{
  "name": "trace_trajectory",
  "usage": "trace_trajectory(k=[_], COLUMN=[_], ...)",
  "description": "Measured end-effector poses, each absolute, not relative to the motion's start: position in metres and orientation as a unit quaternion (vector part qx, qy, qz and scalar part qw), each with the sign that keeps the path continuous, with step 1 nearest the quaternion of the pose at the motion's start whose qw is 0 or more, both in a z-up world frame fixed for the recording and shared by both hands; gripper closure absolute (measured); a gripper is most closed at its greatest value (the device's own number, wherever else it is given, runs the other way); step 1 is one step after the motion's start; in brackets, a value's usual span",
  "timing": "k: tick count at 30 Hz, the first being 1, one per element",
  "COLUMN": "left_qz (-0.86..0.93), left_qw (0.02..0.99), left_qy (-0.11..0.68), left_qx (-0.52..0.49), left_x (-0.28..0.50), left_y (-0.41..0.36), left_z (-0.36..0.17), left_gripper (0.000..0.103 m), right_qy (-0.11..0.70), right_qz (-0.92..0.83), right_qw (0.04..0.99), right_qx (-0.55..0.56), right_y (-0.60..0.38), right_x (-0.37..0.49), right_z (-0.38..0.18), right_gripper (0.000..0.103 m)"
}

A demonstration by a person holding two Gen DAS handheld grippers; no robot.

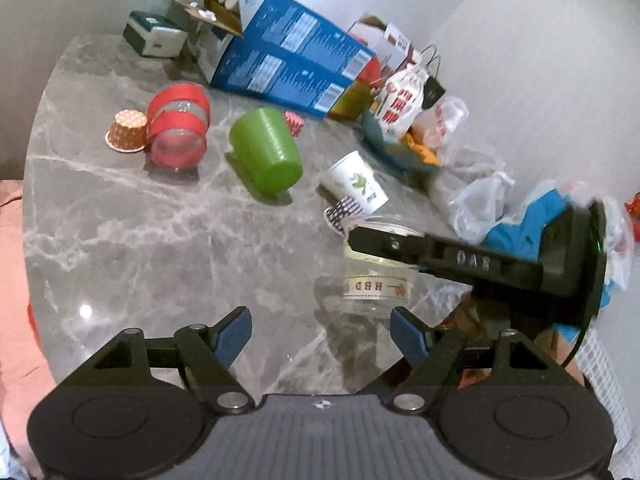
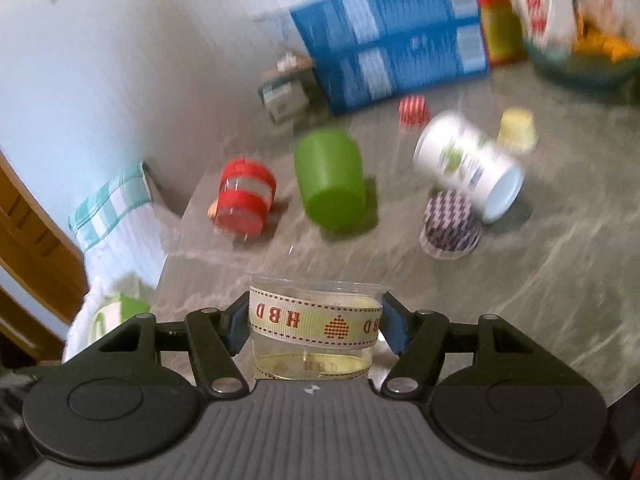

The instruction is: Flip cup upright

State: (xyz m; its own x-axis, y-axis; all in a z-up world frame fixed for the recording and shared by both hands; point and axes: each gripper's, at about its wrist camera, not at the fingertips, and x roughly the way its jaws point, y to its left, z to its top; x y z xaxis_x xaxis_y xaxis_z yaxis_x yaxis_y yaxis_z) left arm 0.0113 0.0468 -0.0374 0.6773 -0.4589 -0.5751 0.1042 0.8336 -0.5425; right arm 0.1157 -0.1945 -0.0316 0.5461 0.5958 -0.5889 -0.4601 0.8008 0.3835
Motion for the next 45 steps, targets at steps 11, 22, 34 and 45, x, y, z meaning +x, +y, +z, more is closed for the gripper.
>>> trace_trajectory(k=[11,22,34,45], left_qz=[-0.155,-0.143,-0.133,-0.134], left_qw=[0.895,0.910,0.908,0.908], left_qy=[0.347,0.318,0.315,0.314], left_qx=[-0.232,-0.226,-0.240,-0.242], left_x=[0.014,0.006,0.014,0.016], left_y=[0.036,0.035,0.038,0.039], left_z=[-0.044,-0.047,-0.057,-0.060], left_gripper=[0.024,0.024,0.024,0.024], right_qy=[0.146,-0.054,-0.074,-0.068], right_qz=[0.304,0.267,0.246,0.250], right_qw=[0.941,0.962,0.966,0.966], right_qx=[0.021,0.000,0.009,0.014], right_y=[-0.222,-0.221,-0.214,-0.205], right_x=[0.063,0.024,0.026,0.032], right_z=[-0.048,-0.104,-0.131,-0.138], right_gripper=[0.038,0.038,0.038,0.038])
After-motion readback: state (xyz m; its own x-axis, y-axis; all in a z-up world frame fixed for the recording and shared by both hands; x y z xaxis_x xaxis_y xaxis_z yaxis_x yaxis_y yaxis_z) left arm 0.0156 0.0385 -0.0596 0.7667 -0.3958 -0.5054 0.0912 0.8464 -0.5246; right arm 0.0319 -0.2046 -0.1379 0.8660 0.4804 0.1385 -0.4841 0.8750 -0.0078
